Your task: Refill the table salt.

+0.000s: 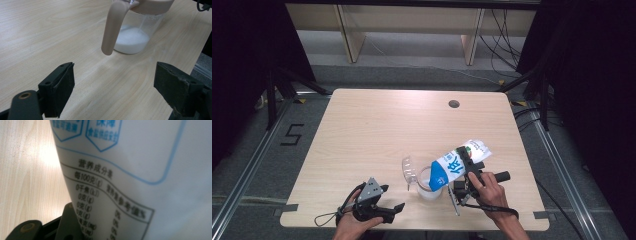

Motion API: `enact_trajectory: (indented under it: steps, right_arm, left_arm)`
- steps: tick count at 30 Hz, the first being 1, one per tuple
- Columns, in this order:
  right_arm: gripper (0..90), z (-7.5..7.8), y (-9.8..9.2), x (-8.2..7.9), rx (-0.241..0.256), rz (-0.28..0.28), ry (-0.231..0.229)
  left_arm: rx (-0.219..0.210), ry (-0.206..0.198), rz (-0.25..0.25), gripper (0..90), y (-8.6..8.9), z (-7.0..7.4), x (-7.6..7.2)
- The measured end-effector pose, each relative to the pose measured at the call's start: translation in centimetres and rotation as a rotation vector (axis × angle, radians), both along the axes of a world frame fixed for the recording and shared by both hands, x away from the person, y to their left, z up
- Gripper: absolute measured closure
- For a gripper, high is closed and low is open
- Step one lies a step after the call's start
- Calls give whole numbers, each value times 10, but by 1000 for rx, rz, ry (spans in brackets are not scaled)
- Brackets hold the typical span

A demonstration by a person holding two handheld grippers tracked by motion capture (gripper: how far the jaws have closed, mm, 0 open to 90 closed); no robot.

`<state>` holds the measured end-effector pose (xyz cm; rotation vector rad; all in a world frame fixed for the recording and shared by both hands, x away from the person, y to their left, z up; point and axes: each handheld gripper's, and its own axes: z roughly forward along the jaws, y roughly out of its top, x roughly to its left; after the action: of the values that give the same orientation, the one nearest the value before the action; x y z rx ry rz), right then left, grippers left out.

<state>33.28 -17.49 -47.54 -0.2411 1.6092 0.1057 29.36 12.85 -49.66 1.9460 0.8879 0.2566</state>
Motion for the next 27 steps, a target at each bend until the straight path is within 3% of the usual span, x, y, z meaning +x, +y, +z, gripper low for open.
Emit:
enact_trajectory:
  steps: [5,6,9,13,16,17,19,27]
  right_arm:
    - [569,0,0,0,-8,-1,-2]
    - [569,1,0,0,-9,-1,-2]
    - [570,1,0,0,2,-4,-3]
    - [573,6,2,2,-61,44,-39]
    - [575,7,2,3,-71,45,-41]
    - [576,7,2,3,-72,44,-43]
    - [577,3,1,2,-19,9,-14]
    - [578,3,0,1,-17,0,-14]
  left_arm:
    - [0,-2,0,164,0,0,0]
    - [31,-6,-6,164,2,0,1]
    - [-1,-2,1,164,0,0,0]
    - [8,-2,2,164,0,0,0]
    - [5,-2,1,164,1,0,0]
    - [-1,2,7,164,0,0,0]
    - [0,1,8,164,1,0,0]
    - [19,-7,-4,164,1,0,1]
